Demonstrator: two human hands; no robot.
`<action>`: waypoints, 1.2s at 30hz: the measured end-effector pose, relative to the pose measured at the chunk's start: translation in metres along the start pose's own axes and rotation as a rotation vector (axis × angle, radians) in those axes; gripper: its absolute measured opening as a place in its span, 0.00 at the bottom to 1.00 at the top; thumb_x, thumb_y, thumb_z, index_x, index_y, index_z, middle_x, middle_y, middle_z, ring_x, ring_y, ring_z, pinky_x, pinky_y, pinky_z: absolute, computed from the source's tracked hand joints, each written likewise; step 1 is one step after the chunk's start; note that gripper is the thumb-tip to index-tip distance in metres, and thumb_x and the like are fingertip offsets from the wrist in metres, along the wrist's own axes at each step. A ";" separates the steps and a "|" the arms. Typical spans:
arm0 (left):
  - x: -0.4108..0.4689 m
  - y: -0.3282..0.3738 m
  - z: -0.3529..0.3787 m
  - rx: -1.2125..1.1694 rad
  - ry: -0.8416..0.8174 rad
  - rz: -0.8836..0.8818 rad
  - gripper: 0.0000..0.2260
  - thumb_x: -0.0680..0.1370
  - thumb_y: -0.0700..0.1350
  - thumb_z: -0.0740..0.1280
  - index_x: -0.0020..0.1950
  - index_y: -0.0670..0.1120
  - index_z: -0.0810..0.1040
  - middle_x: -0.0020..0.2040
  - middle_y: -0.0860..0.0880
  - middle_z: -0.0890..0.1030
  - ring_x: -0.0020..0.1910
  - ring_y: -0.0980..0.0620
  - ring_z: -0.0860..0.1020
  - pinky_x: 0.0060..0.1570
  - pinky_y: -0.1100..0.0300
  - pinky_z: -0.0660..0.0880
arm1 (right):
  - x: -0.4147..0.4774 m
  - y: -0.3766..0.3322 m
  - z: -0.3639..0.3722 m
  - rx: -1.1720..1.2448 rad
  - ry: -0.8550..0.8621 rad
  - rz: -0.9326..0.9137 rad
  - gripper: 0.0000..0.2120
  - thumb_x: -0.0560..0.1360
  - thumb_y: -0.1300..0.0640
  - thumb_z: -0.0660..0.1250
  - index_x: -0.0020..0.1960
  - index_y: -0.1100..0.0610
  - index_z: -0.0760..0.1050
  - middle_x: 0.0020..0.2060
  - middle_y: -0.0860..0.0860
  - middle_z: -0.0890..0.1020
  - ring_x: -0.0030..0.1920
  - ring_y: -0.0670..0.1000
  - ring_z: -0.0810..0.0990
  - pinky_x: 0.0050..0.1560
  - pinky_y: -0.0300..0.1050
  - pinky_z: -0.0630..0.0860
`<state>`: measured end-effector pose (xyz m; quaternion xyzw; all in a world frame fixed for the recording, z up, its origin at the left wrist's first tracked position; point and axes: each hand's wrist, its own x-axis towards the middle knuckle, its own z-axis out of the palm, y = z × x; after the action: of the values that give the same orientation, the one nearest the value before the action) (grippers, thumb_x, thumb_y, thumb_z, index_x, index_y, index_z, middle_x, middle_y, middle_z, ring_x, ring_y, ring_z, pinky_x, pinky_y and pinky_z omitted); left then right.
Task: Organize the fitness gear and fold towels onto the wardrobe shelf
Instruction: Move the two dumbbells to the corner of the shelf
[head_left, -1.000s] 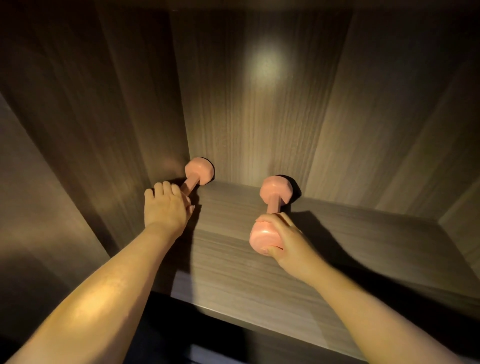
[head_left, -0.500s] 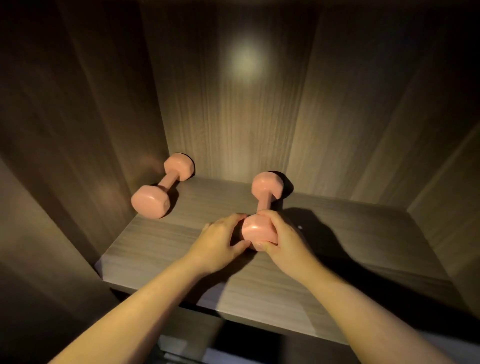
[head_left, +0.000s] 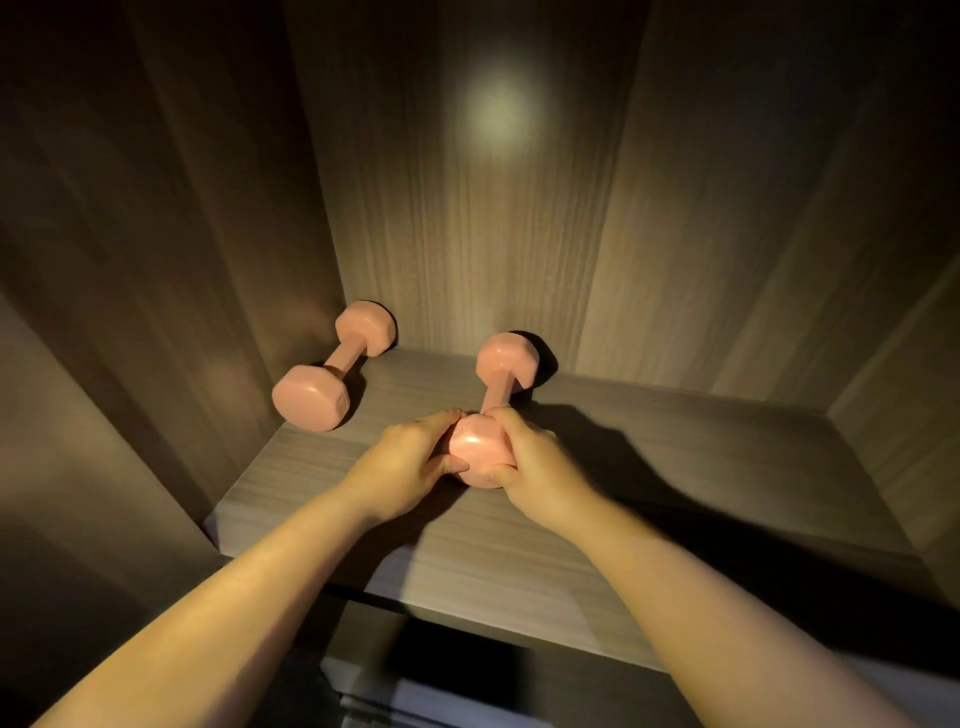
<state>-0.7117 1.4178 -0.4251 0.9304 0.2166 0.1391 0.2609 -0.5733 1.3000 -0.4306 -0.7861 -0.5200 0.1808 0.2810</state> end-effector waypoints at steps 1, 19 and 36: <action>-0.003 -0.005 -0.005 0.011 0.001 -0.016 0.23 0.77 0.44 0.70 0.71 0.44 0.70 0.63 0.47 0.79 0.60 0.48 0.77 0.60 0.53 0.72 | 0.004 -0.006 0.005 -0.002 -0.002 -0.002 0.29 0.77 0.59 0.66 0.74 0.48 0.60 0.68 0.53 0.71 0.65 0.55 0.73 0.61 0.50 0.72; -0.022 -0.020 -0.026 0.080 0.215 -0.234 0.29 0.76 0.51 0.70 0.74 0.52 0.63 0.68 0.49 0.71 0.63 0.49 0.74 0.59 0.55 0.73 | 0.021 -0.025 0.038 -0.160 -0.085 0.108 0.32 0.82 0.46 0.54 0.79 0.52 0.42 0.79 0.54 0.52 0.78 0.56 0.52 0.75 0.57 0.55; 0.005 -0.029 -0.022 0.697 0.103 -0.258 0.25 0.79 0.57 0.63 0.72 0.51 0.59 0.63 0.45 0.69 0.61 0.45 0.71 0.68 0.39 0.60 | 0.004 0.027 0.049 -0.553 -0.062 0.068 0.31 0.78 0.33 0.36 0.78 0.42 0.40 0.78 0.47 0.39 0.77 0.58 0.34 0.69 0.72 0.34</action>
<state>-0.7251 1.4515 -0.4221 0.9202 0.3792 0.0696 -0.0672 -0.5803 1.3083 -0.4854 -0.8440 -0.5313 0.0653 0.0334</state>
